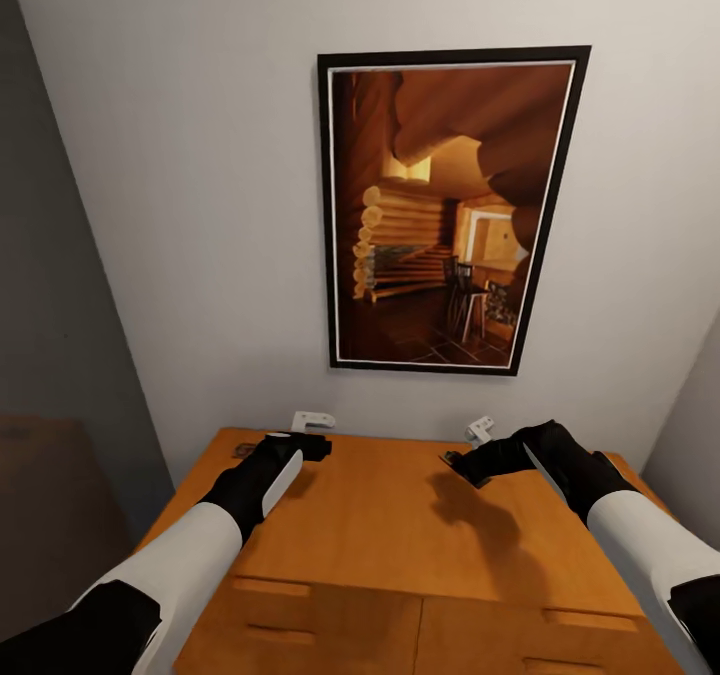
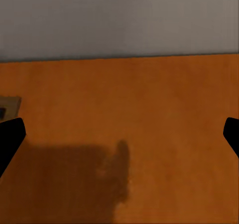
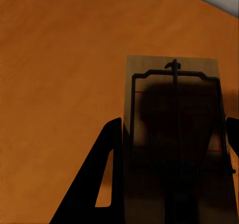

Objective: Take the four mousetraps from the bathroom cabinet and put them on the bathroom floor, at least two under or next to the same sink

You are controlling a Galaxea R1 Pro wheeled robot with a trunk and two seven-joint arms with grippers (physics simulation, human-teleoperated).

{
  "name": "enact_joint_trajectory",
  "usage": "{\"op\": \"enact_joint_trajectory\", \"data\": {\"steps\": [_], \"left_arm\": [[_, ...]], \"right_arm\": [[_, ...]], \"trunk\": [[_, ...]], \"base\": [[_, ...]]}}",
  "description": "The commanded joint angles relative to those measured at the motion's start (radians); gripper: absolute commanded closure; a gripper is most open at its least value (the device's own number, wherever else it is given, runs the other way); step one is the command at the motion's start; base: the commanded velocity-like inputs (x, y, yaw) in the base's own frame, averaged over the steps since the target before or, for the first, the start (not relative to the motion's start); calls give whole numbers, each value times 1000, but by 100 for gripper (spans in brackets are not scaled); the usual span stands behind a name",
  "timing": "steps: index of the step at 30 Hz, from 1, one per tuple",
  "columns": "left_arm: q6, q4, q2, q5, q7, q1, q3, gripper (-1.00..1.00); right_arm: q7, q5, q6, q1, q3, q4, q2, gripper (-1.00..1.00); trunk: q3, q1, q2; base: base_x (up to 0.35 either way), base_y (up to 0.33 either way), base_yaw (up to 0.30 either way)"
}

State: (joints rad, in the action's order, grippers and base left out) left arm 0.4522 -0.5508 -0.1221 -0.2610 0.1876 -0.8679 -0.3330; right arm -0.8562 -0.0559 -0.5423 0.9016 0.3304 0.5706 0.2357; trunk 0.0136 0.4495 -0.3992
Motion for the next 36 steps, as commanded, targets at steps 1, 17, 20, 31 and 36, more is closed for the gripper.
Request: {"op": "enact_joint_trajectory", "data": {"steps": [1, 17, 20, 31, 36], "left_arm": [[3, -1, 1, -11, 9, 0, -7, -100], [3, -1, 1, -11, 9, 0, -8, -100], [3, -1, 1, -11, 9, 0, -8, -100], [3, -1, 1, -11, 10, 0, -8, -100], [3, -1, 0, -11, 10, 0, -8, -100]], "right_arm": [[-6, -4, -4, 0, 2, 2, 1, 100], [-6, -5, -4, 0, 1, 2, 1, 100], [-6, -5, -4, 0, 2, 2, 1, 100], [-1, -10, -7, 0, 3, 2, 1, 100], [-6, -6, -4, 0, 3, 2, 1, 100]], "trunk": [[-1, 1, -1], [-1, 1, -1], [-1, 1, -1], [-1, 1, -1], [-1, 1, -1]], "base": [[28, 75, -1], [52, 77, 0], [182, 242, 0], [31, 36, 0], [0, 0, 0]]}}
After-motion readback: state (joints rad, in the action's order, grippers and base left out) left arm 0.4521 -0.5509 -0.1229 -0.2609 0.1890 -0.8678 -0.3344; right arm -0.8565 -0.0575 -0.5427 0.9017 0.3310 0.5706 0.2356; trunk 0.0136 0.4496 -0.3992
